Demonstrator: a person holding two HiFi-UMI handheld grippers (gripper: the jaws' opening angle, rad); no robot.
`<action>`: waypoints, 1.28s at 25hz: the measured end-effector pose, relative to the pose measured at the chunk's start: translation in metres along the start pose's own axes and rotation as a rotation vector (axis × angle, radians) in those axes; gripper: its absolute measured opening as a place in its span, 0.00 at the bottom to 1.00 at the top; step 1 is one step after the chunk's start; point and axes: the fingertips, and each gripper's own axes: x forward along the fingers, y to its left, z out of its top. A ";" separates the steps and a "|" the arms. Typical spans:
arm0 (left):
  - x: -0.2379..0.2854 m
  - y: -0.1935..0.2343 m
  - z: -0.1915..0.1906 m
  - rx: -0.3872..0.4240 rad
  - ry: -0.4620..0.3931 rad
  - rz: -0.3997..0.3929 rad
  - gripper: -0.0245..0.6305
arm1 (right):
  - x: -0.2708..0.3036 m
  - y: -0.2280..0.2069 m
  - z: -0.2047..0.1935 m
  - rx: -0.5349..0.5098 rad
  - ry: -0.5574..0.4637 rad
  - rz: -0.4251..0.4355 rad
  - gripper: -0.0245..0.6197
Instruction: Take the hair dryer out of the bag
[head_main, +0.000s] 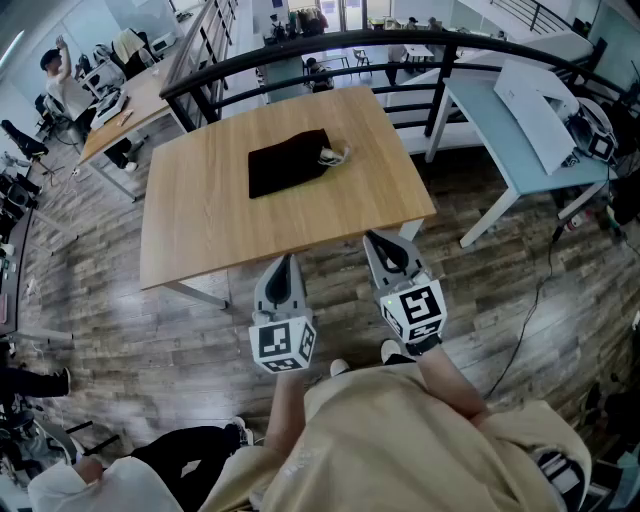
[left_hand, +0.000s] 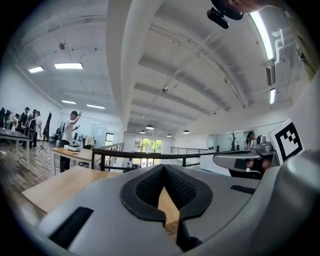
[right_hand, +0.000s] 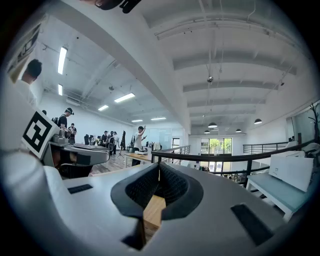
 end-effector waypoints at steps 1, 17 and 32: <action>-0.002 0.003 0.000 -0.007 -0.006 -0.010 0.05 | 0.002 0.003 -0.001 0.004 0.007 -0.007 0.06; -0.012 0.048 -0.025 -0.024 0.057 -0.036 0.05 | 0.021 0.058 -0.024 0.088 0.049 -0.048 0.06; 0.180 0.050 0.014 0.044 -0.013 -0.044 0.05 | 0.177 -0.091 -0.030 0.128 0.051 -0.008 0.06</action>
